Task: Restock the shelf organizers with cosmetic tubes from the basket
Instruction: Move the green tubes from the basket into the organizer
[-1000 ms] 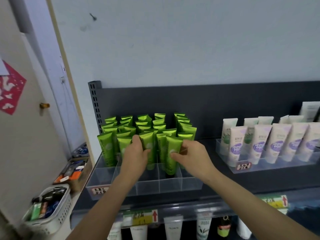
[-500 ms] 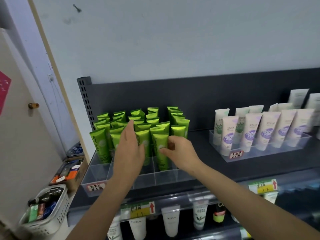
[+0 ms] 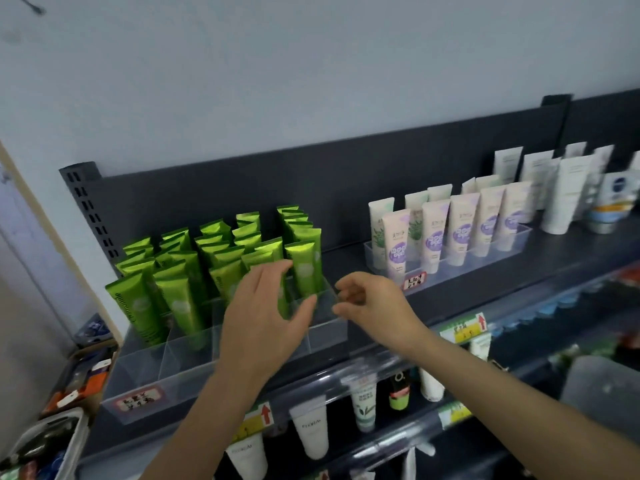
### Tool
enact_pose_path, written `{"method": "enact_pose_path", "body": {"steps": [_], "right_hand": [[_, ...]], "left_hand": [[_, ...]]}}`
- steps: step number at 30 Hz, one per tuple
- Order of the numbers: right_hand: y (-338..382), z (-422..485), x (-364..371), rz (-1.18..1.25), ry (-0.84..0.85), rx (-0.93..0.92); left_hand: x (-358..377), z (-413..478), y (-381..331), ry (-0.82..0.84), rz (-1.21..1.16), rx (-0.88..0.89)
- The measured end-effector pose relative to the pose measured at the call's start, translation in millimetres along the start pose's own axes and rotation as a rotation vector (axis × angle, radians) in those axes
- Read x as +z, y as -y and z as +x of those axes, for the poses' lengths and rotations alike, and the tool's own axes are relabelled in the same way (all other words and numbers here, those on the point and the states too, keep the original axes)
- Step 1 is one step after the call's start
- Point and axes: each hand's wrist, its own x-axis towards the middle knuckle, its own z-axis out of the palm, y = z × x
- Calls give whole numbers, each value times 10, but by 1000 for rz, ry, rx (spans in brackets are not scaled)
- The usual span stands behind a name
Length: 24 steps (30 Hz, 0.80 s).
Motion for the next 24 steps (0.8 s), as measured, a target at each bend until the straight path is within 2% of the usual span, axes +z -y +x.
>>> {"method": "enact_pose_path", "body": {"steps": [5,11,24], "right_hand": [[-343,-252,-497,-52,-116,79],[-1001,-663,-1289,-148,-244,238],[-3046,-2050,-2991,-318,-331,834]], "left_hand": [[473,56,-526,124,-121,180],[1214,100,-1308,298,-296,265],[3347,-345,-3089,834,-396,377]]}}
